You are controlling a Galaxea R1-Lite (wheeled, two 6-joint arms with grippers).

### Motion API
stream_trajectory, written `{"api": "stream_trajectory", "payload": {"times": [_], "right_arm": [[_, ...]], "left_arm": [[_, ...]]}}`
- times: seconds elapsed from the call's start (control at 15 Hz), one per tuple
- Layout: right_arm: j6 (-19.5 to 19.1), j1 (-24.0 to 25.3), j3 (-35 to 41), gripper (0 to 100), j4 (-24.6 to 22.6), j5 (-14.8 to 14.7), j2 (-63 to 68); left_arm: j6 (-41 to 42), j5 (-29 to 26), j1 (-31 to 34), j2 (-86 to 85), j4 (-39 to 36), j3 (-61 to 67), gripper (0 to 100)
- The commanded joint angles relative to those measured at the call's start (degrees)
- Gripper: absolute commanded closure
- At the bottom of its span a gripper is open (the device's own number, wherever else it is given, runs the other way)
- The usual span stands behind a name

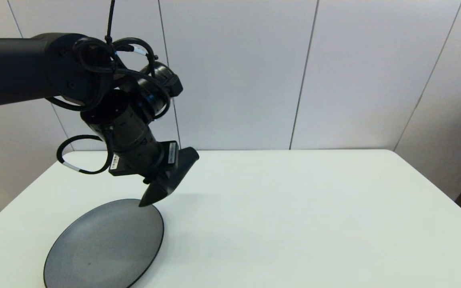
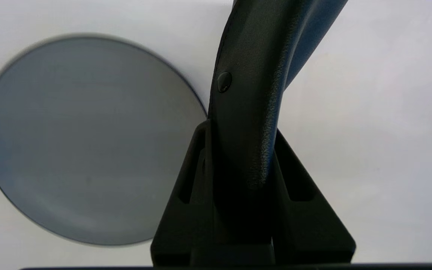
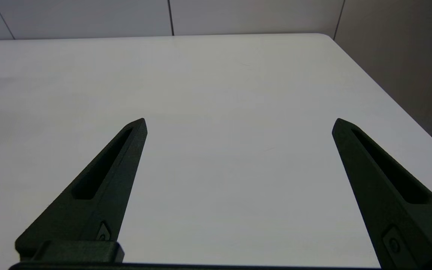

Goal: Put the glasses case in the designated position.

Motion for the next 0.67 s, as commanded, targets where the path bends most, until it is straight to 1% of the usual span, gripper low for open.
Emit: {"api": "stream_trajectory", "payload": {"times": [0.07,0.47,0.67], "right_arm": [[0.00,-0.06,0.01,0,-0.04,-0.06,0.00],[0.00,0.03,0.01,0,-0.04,0.03,0.00],[0.00,0.03,0.01,0,-0.04,0.03,0.00]], "left_arm": [[-5.42,0.06,-1.27,-1.87,0.60,4.80,100],[-9.63,-0.20,-2.32,-6.53,-2.13,17.72,100],[-12.36,-2.92,-2.76,-7.58,-1.95,17.90,100]]}}
